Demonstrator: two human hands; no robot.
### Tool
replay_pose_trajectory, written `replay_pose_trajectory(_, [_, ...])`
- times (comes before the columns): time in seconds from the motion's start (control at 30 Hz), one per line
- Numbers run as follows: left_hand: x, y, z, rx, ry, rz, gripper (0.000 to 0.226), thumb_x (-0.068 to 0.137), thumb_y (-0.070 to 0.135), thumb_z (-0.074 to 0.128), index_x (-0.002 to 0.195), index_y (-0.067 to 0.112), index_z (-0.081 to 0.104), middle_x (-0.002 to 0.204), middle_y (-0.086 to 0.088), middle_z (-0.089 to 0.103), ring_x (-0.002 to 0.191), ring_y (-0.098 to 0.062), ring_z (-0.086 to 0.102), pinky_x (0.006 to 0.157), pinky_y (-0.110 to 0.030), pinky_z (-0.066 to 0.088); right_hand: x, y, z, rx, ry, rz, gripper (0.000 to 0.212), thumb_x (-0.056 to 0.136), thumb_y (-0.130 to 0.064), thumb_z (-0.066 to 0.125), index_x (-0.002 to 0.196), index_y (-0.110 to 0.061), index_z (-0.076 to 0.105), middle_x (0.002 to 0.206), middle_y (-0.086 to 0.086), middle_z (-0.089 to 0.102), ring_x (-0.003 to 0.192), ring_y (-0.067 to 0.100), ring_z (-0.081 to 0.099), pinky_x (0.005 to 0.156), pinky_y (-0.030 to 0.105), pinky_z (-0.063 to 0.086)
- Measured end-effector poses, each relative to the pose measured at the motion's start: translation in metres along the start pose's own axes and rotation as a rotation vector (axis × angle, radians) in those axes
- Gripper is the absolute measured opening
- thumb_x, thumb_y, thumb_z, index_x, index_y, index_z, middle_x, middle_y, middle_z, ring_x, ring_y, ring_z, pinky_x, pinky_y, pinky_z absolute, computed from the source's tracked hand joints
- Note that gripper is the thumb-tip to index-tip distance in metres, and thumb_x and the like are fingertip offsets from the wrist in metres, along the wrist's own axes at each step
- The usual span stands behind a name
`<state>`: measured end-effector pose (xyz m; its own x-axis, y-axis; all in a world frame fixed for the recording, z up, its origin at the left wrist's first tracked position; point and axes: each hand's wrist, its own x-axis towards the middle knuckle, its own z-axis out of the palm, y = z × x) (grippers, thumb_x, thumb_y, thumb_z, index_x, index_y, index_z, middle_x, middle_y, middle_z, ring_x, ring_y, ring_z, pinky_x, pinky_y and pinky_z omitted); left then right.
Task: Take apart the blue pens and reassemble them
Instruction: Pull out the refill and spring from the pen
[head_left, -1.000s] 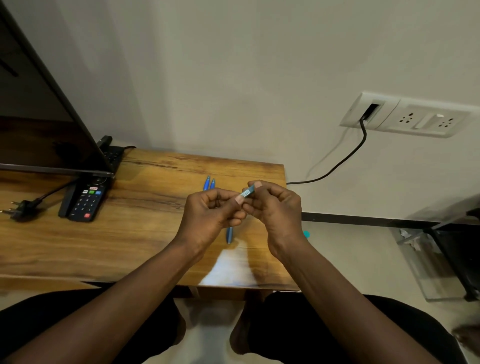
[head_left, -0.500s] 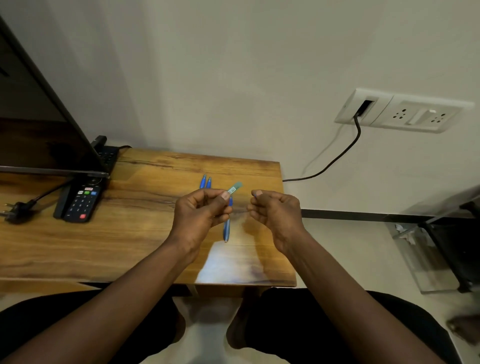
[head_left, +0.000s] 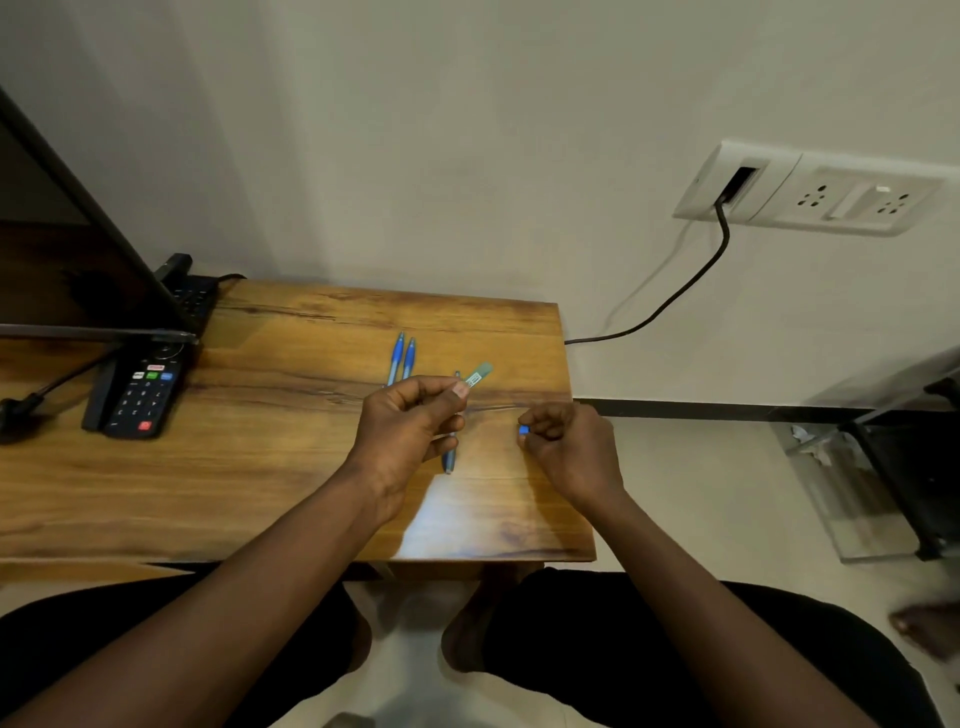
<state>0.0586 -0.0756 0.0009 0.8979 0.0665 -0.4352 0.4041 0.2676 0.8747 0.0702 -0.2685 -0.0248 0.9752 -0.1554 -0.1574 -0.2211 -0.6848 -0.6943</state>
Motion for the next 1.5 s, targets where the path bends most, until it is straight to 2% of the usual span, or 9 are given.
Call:
replay_pose_trajectory(0.17, [0.0, -0.004, 0.001, 0.026, -0.003, -0.027, 0.009, 0.091, 0.02, 0.079, 0.1, 0.017, 0.079, 0.086, 0.001, 0.075, 0.075, -0.009, 0.07, 0.07, -0.027, 0.061, 0.006, 0.002, -0.001, -0.035, -0.052, 0.007, 0.018, 0.084, -0.013, 0.082, 0.102, -0.017, 0.08, 0.092, -0.005, 0.073, 0.08, 0.005, 0.063, 0.079, 0.023, 0.055])
replay_pose_trajectory(0.27, [-0.001, -0.003, 0.002, 0.021, -0.026, -0.044, 0.012, 0.09, 0.018, 0.079, 0.102, 0.015, 0.079, 0.087, 0.001, 0.075, 0.073, -0.008, 0.07, 0.068, -0.026, 0.06, 0.008, 0.001, -0.003, -0.07, -0.085, 0.011, 0.02, 0.083, -0.01, 0.081, 0.102, -0.017, 0.08, 0.09, -0.004, 0.074, 0.082, 0.008, 0.066, 0.084, 0.03, 0.058])
replay_pose_trajectory(0.37, [-0.004, -0.002, 0.001, 0.026, -0.045, -0.033, 0.016, 0.091, 0.016, 0.078, 0.106, 0.011, 0.079, 0.087, -0.001, 0.076, 0.072, -0.009, 0.071, 0.068, -0.026, 0.061, 0.007, -0.007, -0.004, -0.062, -0.006, -0.019, 0.023, 0.088, -0.006, 0.071, 0.108, -0.016, 0.078, 0.097, -0.003, 0.075, 0.091, 0.011, 0.069, 0.089, 0.033, 0.059])
replay_pose_trajectory(0.47, [-0.004, 0.002, -0.002, 0.041, -0.042, 0.015, 0.015, 0.092, 0.015, 0.077, 0.106, 0.01, 0.079, 0.084, -0.002, 0.077, 0.072, -0.01, 0.073, 0.069, -0.025, 0.062, 0.004, -0.028, -0.012, 0.312, 0.045, 0.048, 0.021, 0.095, -0.005, 0.063, 0.107, -0.014, 0.077, 0.103, 0.001, 0.077, 0.095, 0.015, 0.074, 0.09, 0.032, 0.06])
replay_pose_trajectory(0.57, [-0.003, 0.009, -0.003, 0.056, -0.051, 0.062, 0.015, 0.094, 0.013, 0.075, 0.108, 0.011, 0.079, 0.083, -0.004, 0.079, 0.074, -0.012, 0.075, 0.071, -0.026, 0.063, -0.002, -0.051, -0.022, 0.924, -0.184, 0.253, 0.02, 0.101, -0.003, 0.054, 0.11, -0.001, 0.072, 0.106, 0.018, 0.077, 0.099, 0.029, 0.077, 0.092, 0.039, 0.061])
replay_pose_trajectory(0.73, [0.001, 0.014, -0.008, 0.271, -0.042, 0.186, 0.014, 0.097, 0.011, 0.072, 0.106, 0.015, 0.081, 0.086, -0.006, 0.081, 0.077, -0.015, 0.076, 0.075, -0.03, 0.064, -0.01, -0.068, -0.023, 1.214, -0.35, 0.432, 0.024, 0.102, -0.005, 0.051, 0.116, 0.008, 0.066, 0.105, 0.026, 0.075, 0.098, 0.032, 0.076, 0.092, 0.038, 0.061])
replay_pose_trajectory(0.87, [0.003, 0.02, -0.011, 0.529, 0.02, 0.343, 0.014, 0.095, 0.013, 0.073, 0.106, 0.017, 0.082, 0.088, 0.0, 0.081, 0.072, -0.011, 0.076, 0.066, -0.024, 0.062, -0.01, -0.073, -0.017, 1.257, -0.393, 0.523, 0.022, 0.103, -0.004, 0.049, 0.111, 0.006, 0.067, 0.101, 0.024, 0.075, 0.088, 0.029, 0.076, 0.087, 0.035, 0.062])
replay_pose_trajectory(1.07, [0.003, 0.023, -0.012, 0.811, 0.053, 0.498, 0.017, 0.093, 0.02, 0.073, 0.106, 0.024, 0.083, 0.09, 0.011, 0.08, 0.073, -0.005, 0.075, 0.073, -0.039, 0.066, -0.012, -0.07, -0.008, 1.214, -0.416, 0.557, 0.021, 0.103, -0.004, 0.048, 0.107, 0.003, 0.068, 0.095, 0.02, 0.077, 0.084, 0.026, 0.077, 0.08, 0.032, 0.064])
replay_pose_trajectory(1.5, [-0.004, 0.026, -0.01, 0.897, 0.068, 0.549, 0.016, 0.093, 0.018, 0.071, 0.103, 0.024, 0.083, 0.068, 0.027, 0.063, 0.062, 0.014, 0.062, 0.056, -0.007, 0.038, -0.014, -0.069, -0.006, 1.187, -0.427, 0.552, 0.023, 0.102, -0.004, 0.049, 0.116, 0.005, 0.065, 0.117, 0.026, 0.072, 0.096, 0.03, 0.074, 0.091, 0.036, 0.059])
